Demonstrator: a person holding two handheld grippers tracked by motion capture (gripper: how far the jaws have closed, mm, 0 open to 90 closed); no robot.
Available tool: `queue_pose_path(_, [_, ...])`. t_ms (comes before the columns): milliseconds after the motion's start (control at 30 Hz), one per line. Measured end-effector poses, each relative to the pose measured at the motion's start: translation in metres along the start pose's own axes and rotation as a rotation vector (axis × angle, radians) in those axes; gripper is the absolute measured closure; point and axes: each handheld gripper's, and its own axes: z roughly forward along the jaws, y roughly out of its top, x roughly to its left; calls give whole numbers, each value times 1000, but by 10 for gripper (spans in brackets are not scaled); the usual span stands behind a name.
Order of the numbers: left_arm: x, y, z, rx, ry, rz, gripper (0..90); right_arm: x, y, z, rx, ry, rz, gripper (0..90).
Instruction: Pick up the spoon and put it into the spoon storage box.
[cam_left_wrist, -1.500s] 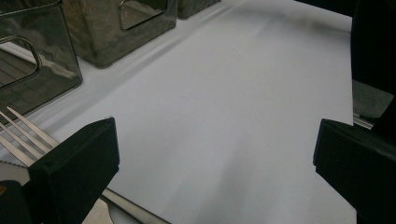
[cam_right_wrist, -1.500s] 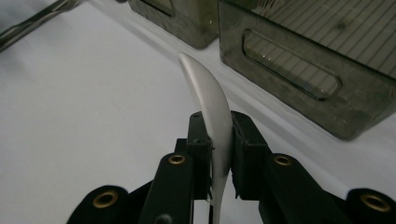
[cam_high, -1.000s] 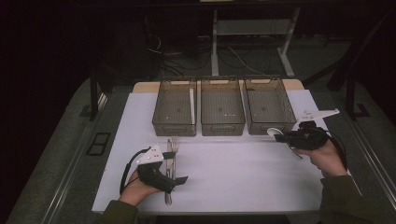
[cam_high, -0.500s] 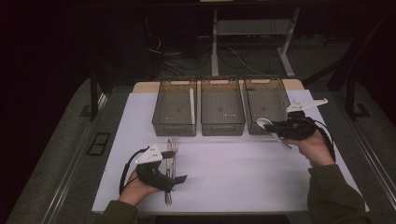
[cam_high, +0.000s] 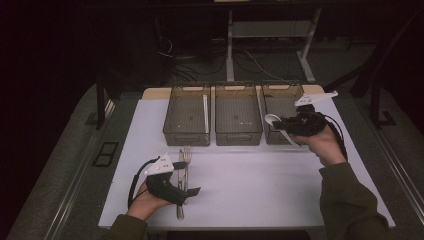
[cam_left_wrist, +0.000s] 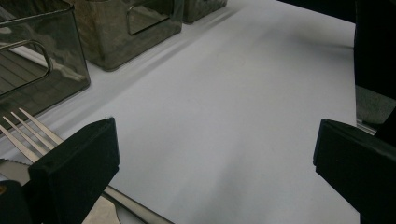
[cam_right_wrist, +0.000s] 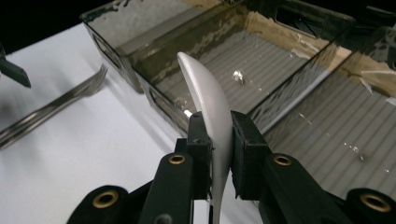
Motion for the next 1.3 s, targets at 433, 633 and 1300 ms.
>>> queue_pose_path(433, [1, 1, -1, -11, 1, -3, 0, 3, 37, 33, -1, 9, -28, 790])
queue_pose_path(633, [2, 1, -2, -22, 0, -5, 0, 7, 55, 58, 1, 19, -52, 790])
queue_pose_path(1300, [-1, 3, -2, -26, -9, 6, 0, 19, 63, 129, 102, 14, -73, 789])
